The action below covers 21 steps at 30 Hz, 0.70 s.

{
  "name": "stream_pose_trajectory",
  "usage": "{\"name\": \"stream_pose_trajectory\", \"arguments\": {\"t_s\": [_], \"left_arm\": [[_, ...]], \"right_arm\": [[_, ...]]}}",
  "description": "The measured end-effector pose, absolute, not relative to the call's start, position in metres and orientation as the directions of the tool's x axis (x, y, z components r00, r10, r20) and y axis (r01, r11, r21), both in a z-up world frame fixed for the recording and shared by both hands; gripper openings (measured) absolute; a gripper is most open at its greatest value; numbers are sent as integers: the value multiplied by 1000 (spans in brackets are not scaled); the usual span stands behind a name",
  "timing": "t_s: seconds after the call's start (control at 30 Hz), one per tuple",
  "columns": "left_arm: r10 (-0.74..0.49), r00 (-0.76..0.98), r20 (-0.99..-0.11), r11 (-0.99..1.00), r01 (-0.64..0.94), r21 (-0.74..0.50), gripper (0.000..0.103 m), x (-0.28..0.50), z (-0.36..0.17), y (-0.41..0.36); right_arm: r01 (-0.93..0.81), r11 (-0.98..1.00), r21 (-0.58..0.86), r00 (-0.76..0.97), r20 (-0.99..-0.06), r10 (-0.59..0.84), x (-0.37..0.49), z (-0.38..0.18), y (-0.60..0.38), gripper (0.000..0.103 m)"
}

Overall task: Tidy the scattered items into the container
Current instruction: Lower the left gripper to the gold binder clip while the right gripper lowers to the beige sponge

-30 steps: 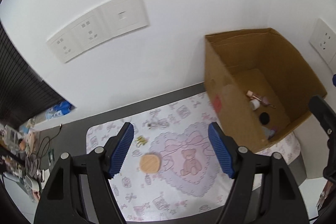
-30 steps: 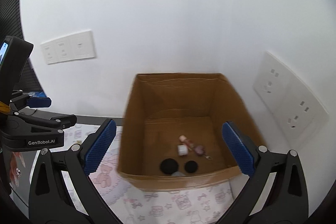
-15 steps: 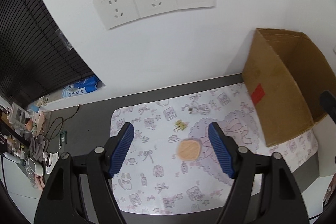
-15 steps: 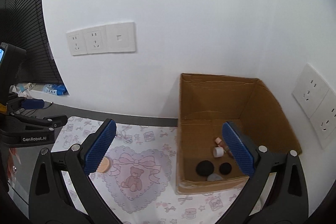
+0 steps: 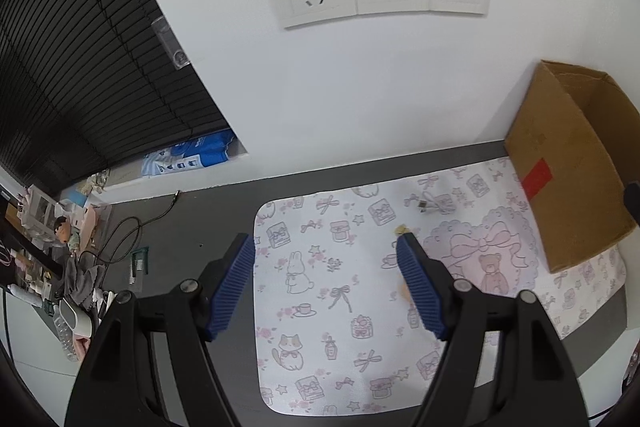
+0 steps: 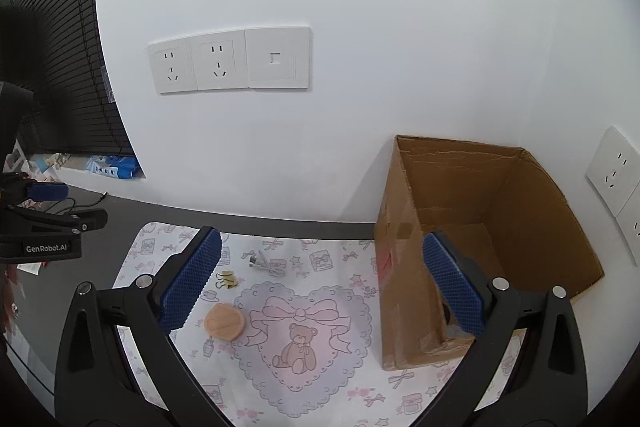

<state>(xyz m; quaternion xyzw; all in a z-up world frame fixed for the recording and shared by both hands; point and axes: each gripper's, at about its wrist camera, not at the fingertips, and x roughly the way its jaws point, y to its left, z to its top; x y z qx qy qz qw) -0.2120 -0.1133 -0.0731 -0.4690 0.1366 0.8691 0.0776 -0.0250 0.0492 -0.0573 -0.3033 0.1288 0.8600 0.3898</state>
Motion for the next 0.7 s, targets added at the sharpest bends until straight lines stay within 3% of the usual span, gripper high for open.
{"name": "stream_pose_trajectory", "arguments": {"t_s": [0.7], "left_arm": [[3,-491,-871,-945,-285,158,72,-239,-138,-104]], "right_arm": [[-705,-709,-25,-496,-697,518,-58,-106,54,102]]}}
